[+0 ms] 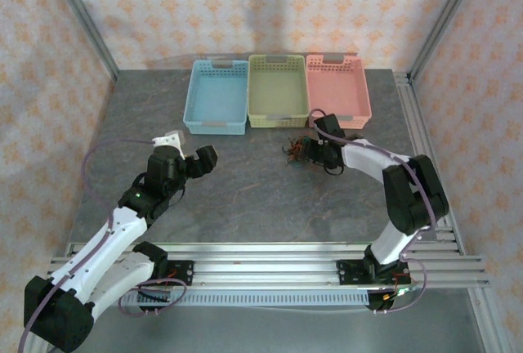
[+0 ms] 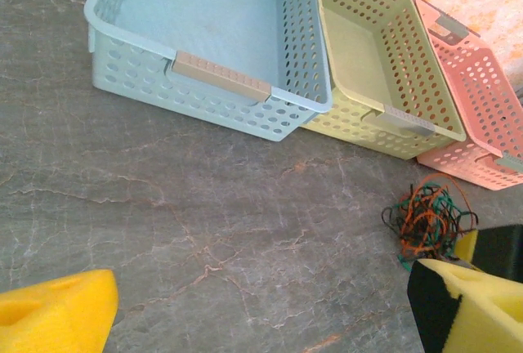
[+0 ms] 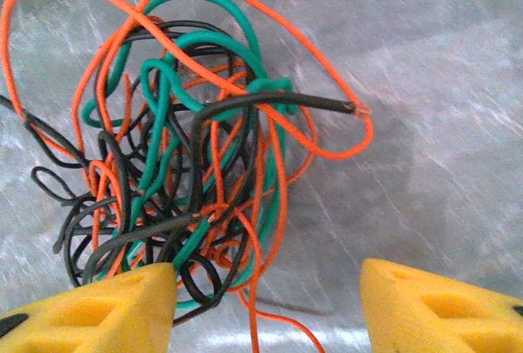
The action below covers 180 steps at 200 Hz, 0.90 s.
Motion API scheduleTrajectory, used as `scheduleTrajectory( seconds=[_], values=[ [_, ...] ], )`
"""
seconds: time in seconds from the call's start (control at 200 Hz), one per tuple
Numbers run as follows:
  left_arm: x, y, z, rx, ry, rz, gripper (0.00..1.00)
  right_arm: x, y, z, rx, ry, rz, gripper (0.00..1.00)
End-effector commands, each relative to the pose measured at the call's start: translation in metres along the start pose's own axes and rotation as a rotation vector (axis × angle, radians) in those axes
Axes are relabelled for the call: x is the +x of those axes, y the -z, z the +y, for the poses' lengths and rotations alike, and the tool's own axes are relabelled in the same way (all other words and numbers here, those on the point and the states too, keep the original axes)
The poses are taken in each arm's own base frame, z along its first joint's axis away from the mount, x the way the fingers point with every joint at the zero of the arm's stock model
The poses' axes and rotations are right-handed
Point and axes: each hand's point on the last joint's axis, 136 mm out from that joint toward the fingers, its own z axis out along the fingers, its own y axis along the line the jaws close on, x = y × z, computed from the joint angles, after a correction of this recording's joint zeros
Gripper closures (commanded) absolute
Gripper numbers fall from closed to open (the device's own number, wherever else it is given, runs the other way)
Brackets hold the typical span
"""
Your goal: Untangle the cables
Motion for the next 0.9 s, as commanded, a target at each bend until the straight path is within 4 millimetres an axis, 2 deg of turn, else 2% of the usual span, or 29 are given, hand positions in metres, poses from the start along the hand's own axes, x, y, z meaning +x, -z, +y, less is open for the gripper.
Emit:
scheduleTrajectory(
  seconds=[0.0,0.12,0.235,0.315,0.46,0.621,0.696,0.896],
  values=[
    [-0.005,0.000,-0.011,0.038,-0.013,-0.014,0.07,-0.008,-0.015,0.016,-0.055,0.008,0.001,0.44],
    [-0.003,-0.003,-0.013,0.046,-0.043,-0.001,0.07,-0.003,-0.025,0.028,-0.117,0.027,0.020,0.57],
    [0.000,-0.006,-0.014,0.049,-0.050,0.013,0.07,0.002,-0.023,0.041,-0.152,0.075,0.022,0.77],
    [0.002,-0.009,-0.015,0.050,-0.053,0.020,0.07,0.004,-0.012,0.053,-0.166,0.127,0.010,0.88],
    [0.009,-0.013,-0.023,0.089,-0.051,0.051,0.07,0.021,0.016,0.080,-0.229,0.249,-0.015,0.97],
    [0.019,-0.021,-0.037,0.147,-0.062,0.090,0.07,0.054,0.036,0.112,-0.338,0.389,0.008,1.00],
    [0.024,-0.026,-0.042,0.173,-0.053,0.114,0.07,0.063,0.040,0.122,-0.354,0.456,0.004,1.00],
    [0.046,-0.044,-0.058,0.239,-0.056,0.219,0.08,0.078,0.007,0.114,-0.317,0.460,0.079,0.98]
  ],
)
